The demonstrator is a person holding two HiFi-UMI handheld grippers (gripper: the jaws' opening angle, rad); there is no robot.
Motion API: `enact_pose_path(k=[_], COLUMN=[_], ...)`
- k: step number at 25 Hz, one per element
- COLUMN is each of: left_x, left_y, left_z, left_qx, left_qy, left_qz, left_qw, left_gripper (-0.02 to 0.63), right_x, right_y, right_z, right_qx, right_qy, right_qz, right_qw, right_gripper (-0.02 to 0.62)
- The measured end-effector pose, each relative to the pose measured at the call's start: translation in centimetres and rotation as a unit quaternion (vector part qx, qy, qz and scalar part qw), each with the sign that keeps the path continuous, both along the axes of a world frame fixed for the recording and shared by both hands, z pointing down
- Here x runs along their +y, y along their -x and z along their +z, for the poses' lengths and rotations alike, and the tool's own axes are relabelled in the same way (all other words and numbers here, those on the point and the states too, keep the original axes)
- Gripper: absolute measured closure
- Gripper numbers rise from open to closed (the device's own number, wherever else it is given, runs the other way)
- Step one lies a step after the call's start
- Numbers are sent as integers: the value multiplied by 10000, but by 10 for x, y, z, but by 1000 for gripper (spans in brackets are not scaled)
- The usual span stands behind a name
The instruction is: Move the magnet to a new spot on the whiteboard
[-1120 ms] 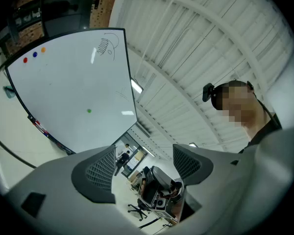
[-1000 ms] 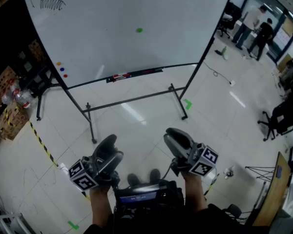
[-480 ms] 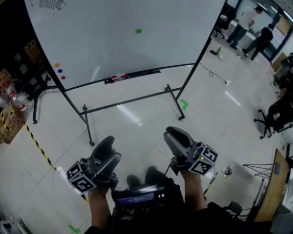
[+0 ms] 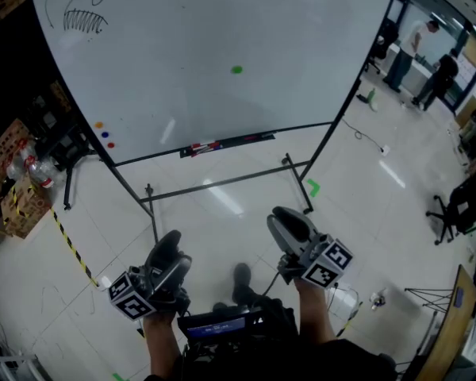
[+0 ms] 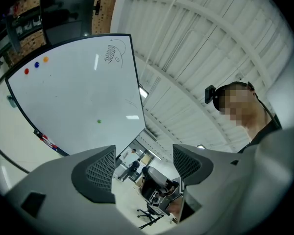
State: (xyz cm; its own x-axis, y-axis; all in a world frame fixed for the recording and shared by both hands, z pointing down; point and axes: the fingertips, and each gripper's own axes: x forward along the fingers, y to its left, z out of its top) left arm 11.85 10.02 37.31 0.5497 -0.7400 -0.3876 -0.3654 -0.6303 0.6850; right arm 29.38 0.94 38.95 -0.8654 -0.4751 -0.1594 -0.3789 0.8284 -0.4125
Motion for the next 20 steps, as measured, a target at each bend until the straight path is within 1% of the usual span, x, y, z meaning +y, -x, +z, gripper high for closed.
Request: enact_pose_path(k=[4,6,9,11,13,16,20], left_x=[-43,-64,-93,-111,-125,-143,-162], left_y=[5,6,1,-2,-5,-9,-15], left_z=[-10,-14,-14,-13,-13,-12,-10], left_qx=[-213,-261,-341,-423,-479,-522,-559], left_qy=[-47,-43,17,71,126,229,298], left_qz=[-153,-251,-382,-467,-536,-592,-557], left_qw=[9996,9993,9987,9980,9973,9966,9964], left_gripper=[248,249,248,247,247,247,247], right_x=[-54,-78,-111,-131,-150,-172,-190], right_y=[7,9,7,4,1,-1,-3], right_z=[-6,-9,-8,-6,-2,3,8], right_qx=[153,236,361,469,554,528,590], right_qy=[-233,-335,-430,-512,-578,-546,-521], right_qz=[1,-31,-44,29,101,117,172], right_qw=[9996,9992,9984,9976,9967,9970,9967], right_gripper=[483,483,483,483,483,483,483])
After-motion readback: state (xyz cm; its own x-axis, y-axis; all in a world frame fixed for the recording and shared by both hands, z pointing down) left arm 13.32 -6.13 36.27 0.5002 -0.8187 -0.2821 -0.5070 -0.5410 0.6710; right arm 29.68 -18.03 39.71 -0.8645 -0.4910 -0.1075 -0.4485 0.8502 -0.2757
